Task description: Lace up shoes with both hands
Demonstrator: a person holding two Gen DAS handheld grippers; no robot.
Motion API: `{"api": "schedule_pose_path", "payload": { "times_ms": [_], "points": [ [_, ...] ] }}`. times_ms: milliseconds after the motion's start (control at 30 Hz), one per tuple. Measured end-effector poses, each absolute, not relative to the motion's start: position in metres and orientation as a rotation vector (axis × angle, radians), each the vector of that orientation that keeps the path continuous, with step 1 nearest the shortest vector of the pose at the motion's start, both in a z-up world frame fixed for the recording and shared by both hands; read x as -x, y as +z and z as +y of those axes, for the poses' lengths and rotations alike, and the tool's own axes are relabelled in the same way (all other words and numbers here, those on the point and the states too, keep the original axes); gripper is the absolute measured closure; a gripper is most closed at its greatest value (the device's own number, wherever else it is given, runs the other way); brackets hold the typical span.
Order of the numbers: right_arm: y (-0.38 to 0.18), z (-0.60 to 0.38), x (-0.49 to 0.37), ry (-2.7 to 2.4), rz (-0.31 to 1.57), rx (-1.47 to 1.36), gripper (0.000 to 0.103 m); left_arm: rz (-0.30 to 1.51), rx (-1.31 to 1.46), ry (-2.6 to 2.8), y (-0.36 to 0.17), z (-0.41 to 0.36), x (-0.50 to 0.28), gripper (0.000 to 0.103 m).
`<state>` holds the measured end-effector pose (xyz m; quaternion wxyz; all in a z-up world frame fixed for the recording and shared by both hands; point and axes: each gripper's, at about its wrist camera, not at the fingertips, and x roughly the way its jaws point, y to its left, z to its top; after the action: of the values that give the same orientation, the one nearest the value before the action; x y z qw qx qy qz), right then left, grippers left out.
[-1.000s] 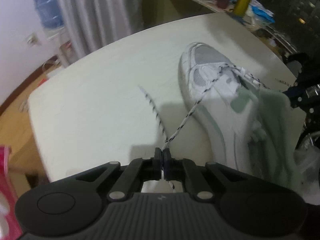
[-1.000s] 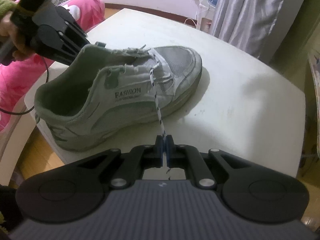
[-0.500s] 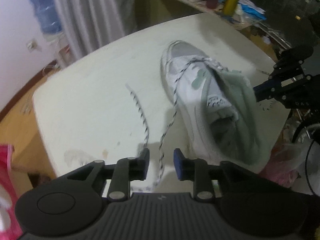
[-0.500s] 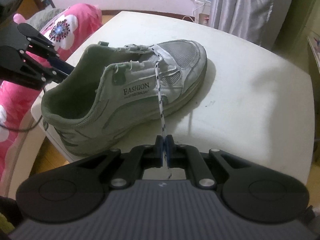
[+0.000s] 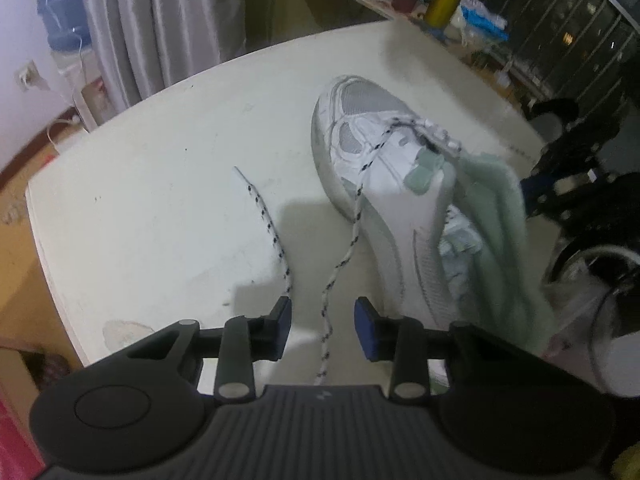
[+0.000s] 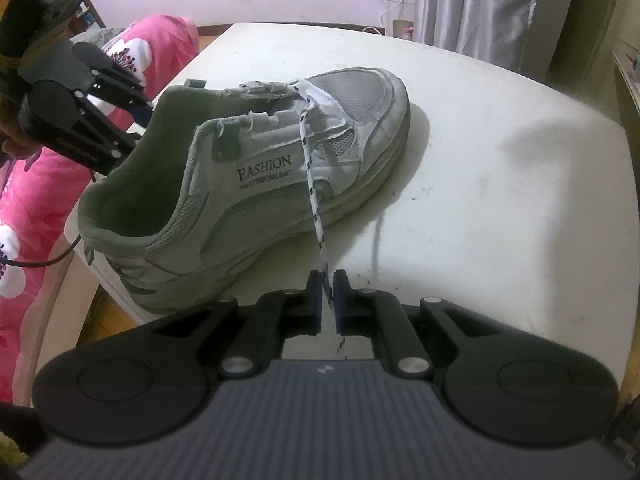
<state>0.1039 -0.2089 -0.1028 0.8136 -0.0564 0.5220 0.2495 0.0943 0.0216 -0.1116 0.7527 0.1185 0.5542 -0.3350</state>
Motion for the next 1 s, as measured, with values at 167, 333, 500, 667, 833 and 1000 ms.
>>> {"api": "schedule_pose_path", "payload": {
  "times_ms": [167, 333, 500, 667, 833, 1000],
  "points": [
    [-0.107, -0.206, -0.101, 0.532, 1.135, 0.114, 0.097, 1.233, -0.205, -0.723, -0.12, 0.029, -0.094, 0.074],
    [-0.113, -0.201, -0.102, 0.537, 1.161, 0.102, 0.097, 1.258, -0.129, -0.711, -0.135, 0.036, -0.096, 0.078],
    [-0.118, -0.2, -0.103, 0.521, 1.191, 0.083, 0.097, 1.232, -0.088, -0.721, -0.136, 0.041, -0.097, 0.078],
    [-0.119, -0.202, -0.106, 0.504, 1.211, 0.047, 0.097, 1.185, -0.067, -0.662, -0.138, 0.043, -0.095, 0.101],
    [-0.116, -0.209, -0.105, 0.492, 1.227, -0.008, 0.097, 1.189, 0.035, -0.633, -0.128, 0.055, -0.079, 0.101],
    [-0.115, -0.22, -0.099, 0.483, 1.268, -0.106, 0.097, 1.206, 0.177, -0.629, -0.106, 0.074, -0.055, 0.101]
  ]
}}
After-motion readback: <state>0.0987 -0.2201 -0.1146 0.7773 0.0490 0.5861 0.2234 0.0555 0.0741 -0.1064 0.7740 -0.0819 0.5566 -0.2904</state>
